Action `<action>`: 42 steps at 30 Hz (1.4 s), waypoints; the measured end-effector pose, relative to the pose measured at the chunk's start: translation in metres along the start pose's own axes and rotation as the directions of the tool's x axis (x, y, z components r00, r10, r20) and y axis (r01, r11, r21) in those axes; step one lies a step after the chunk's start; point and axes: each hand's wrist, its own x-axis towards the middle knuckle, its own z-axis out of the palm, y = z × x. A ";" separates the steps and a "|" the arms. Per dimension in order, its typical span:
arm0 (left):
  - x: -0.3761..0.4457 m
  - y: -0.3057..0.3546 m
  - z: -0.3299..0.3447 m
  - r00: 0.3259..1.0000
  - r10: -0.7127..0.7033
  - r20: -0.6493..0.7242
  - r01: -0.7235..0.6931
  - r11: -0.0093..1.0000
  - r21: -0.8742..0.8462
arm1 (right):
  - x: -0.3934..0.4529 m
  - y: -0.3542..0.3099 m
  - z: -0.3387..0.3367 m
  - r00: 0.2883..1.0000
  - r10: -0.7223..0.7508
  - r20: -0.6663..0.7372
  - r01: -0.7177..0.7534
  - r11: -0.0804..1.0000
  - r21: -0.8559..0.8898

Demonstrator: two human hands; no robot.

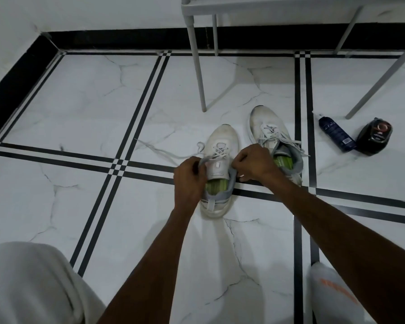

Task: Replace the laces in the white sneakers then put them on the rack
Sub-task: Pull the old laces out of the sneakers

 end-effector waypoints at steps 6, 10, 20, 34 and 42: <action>0.001 0.011 -0.002 0.971 -0.234 0.035 0.235 0.932 -0.277 | -0.017 -0.007 0.008 0.956 -0.280 -0.090 0.219 0.883 -0.416; 0.000 0.014 -0.001 0.977 -0.207 0.044 0.212 0.940 -0.266 | -0.017 -0.025 0.018 0.903 -0.427 0.039 0.376 0.747 -0.548; -0.010 -0.002 -0.008 0.966 -0.257 0.030 0.253 0.915 -0.314 | 0.009 -0.011 -0.001 0.893 -0.248 -0.375 0.182 0.962 -0.202; -0.011 0.001 -0.006 0.967 -0.253 0.018 0.246 0.923 -0.297 | -0.002 -0.022 0.032 0.843 -0.525 -0.118 0.424 0.783 -0.455; -0.011 0.001 -0.004 0.964 -0.267 0.002 0.256 0.922 -0.290 | 0.017 -0.007 -0.040 0.810 -0.283 -0.513 0.197 0.956 -0.217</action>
